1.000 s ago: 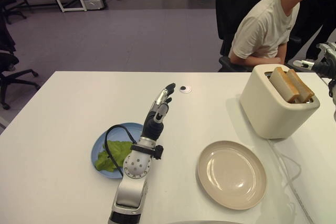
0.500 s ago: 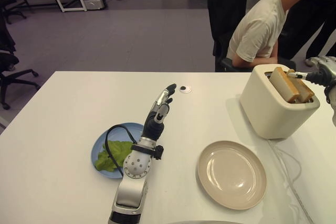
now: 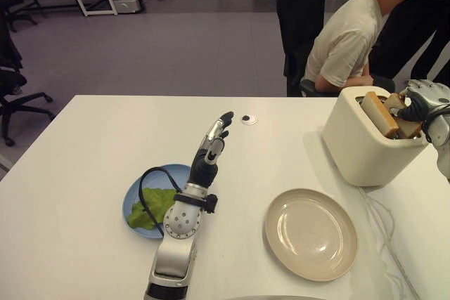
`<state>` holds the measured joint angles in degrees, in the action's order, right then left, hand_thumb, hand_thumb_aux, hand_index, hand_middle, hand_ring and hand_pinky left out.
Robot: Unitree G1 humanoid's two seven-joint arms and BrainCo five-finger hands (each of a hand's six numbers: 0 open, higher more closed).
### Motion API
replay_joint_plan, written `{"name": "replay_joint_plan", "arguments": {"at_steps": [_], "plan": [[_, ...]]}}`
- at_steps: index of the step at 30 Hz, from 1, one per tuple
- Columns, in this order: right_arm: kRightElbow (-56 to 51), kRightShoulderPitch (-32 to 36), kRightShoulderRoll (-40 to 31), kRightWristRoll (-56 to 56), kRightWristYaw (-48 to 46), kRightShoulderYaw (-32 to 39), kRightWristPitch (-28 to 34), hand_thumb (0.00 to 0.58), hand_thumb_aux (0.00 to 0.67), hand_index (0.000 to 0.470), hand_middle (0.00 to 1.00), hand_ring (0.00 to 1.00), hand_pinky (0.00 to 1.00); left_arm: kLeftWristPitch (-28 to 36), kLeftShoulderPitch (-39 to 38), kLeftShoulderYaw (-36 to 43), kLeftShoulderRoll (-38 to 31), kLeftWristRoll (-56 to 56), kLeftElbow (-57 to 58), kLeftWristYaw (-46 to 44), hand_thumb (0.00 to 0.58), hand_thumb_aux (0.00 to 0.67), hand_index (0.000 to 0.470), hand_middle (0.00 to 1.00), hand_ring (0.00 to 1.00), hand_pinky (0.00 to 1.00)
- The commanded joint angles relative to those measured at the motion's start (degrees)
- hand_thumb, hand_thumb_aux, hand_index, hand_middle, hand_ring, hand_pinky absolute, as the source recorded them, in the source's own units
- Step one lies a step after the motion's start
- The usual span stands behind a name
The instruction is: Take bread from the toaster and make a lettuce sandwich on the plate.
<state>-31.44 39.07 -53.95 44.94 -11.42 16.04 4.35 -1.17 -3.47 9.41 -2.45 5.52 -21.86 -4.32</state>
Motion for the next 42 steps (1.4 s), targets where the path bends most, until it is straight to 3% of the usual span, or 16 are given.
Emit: {"name": "replay_joint_plan", "arguments": {"at_steps": [1,7,10,12,14,17,23,27,32,42], "plan": [[-0.8,-0.7,1.1,-0.7,-1.1,0.0,0.3,0.58,0.67,0.47,0.0,0.0,0.0,0.8,0.1,-0.6,-0.2,0.0,-0.1,0.1,0.0,0.0,0.0,0.0,0.0,0.0],[-1.4,3.0,1.2,-0.7,4.2,-2.1,-0.1,0.58,0.67,0.47,0.0,0.0,0.0,0.7,0.0,-0.6,-0.1,0.4,-0.1,0.2,0.0,0.0,0.0,0.0,0.0,0.0],[4.1,6.1,2.6,-5.7,13.7,-9.0,-4.4,0.58,0.67,0.47,0.0,0.0,0.0,0.8,0.1,-0.5,0.0,0.5,-0.2,0.2,0.0,0.0,0.0,0.0,0.0,0.0],[10.2,6.7,4.5,-12.0,13.6,-13.2,-7.9,0.58,0.67,0.47,0.0,0.0,0.0,1.0,0.3,-0.4,0.0,0.4,-0.2,0.1,0.0,0.0,0.0,0.0,0.0,0.0],[15.3,6.6,6.0,-17.2,9.4,-14.2,-10.5,0.58,0.67,0.47,0.0,0.0,0.0,1.1,0.2,-0.5,0.0,0.5,-0.4,0.2,0.0,0.0,0.0,0.0,0.0,0.0],[24.1,4.6,8.3,-28.4,-2.8,-14.2,-9.5,0.58,0.67,0.47,0.0,0.0,0.0,1.1,0.1,-0.4,0.0,0.5,-0.5,0.2,0.0,0.0,0.0,0.0,0.0,0.0],[41.9,-7.4,5.1,-49.2,-34.3,-8.3,1.4,0.58,0.67,0.47,0.0,0.0,0.0,1.4,0.1,-0.3,0.1,0.5,-0.7,0.1,0.0,0.0,0.0,0.0,0.0,0.0],[48.3,-14.8,0.0,-51.0,-44.8,-5.9,6.6,0.58,0.67,0.47,0.0,0.0,0.0,1.4,0.1,-0.2,-0.1,0.4,-0.5,0.0,0.0,0.0,0.0,0.0,0.0,0.0],[51.5,-19.6,-1.7,-47.4,-49.2,-2.1,9.4,0.58,0.67,0.47,0.0,0.0,0.0,1.5,0.2,-0.2,-0.1,0.3,-0.6,-0.1,0.0,0.0,0.0,0.0,0.0,0.0],[50.7,-25.5,0.9,-36.0,-48.6,7.2,7.4,0.58,0.67,0.47,0.0,0.0,0.0,1.8,0.7,-0.1,-0.2,0.1,-0.4,-0.5,0.0,0.0,0.0,0.0,0.0,0.0]]}}
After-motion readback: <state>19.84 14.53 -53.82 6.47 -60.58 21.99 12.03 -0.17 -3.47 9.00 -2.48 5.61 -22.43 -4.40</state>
